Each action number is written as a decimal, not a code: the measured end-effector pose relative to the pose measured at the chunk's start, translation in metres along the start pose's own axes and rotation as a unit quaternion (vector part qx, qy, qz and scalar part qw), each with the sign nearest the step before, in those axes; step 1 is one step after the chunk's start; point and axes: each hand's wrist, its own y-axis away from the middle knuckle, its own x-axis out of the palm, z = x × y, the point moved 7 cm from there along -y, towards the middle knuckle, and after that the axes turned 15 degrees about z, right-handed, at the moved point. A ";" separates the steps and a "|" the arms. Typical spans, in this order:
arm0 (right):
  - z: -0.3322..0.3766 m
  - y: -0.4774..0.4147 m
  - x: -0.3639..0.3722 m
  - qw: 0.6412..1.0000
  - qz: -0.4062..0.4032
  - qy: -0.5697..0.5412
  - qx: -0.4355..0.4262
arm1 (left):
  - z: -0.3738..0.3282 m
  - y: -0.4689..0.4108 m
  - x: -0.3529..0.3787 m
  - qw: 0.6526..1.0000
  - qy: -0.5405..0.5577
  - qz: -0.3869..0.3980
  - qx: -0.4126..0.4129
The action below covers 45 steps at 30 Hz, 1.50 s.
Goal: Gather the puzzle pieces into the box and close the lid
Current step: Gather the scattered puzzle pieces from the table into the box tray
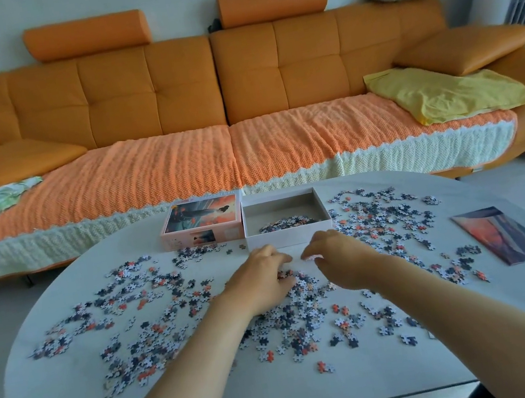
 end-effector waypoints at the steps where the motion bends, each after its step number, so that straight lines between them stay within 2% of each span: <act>1: -0.007 0.001 0.000 1.000 -0.004 0.016 0.025 | -0.001 -0.001 0.002 1.000 -0.002 0.011 -0.005; 4: -0.026 0.003 0.007 0.995 0.016 0.053 0.085 | -0.004 -0.006 0.009 0.998 -0.028 0.053 -0.012; 11: -0.012 0.014 0.002 0.999 0.023 -0.037 0.026 | -0.022 -0.017 0.009 1.000 0.004 0.017 0.010; 14: -0.034 0.029 -0.008 0.995 0.007 -0.027 0.093 | -0.028 -0.019 0.012 0.999 0.001 0.037 0.007; 16: -0.048 0.041 -0.001 0.984 0.063 0.019 0.164 | -0.029 -0.019 0.017 0.997 -0.017 0.074 -0.006; 18: -0.048 0.049 0.010 0.973 0.110 0.025 0.199 | -0.033 -0.018 0.023 0.993 -0.058 0.101 -0.008; 20: -0.038 0.048 0.015 0.977 0.102 -0.005 0.186 | -0.038 -0.018 0.024 0.994 -0.069 0.088 0.007; 22: -0.024 0.045 0.017 0.984 0.083 -0.055 0.147 | -0.040 -0.016 0.020 0.998 -0.022 0.055 0.025; 27: 0.003 0.038 0.014 0.991 0.059 -0.090 0.080 | -0.032 -0.004 0.010 0.999 0.018 0.033 0.032; 29: 0.002 0.040 0.002 0.990 0.048 -0.103 0.083 | -0.022 0.001 0.006 0.999 -0.019 0.039 -0.002; 33: -0.007 0.050 -0.012 0.987 0.078 -0.028 0.137 | 0.001 0.007 0.010 0.990 -0.062 0.096 -0.078; 36: -0.005 0.046 0.001 0.983 0.104 -0.076 0.130 | 0.003 0.007 0.010 0.996 -0.009 0.072 -0.061; 39: 0.003 0.030 0.004 0.988 0.078 -0.079 0.103 | -0.003 0.006 0.007 0.998 0.011 0.043 -0.040; 45: 0.006 0.016 -0.002 0.991 0.068 -0.066 0.096 | 0.004 0.005 -0.002 0.997 0.013 0.060 -0.055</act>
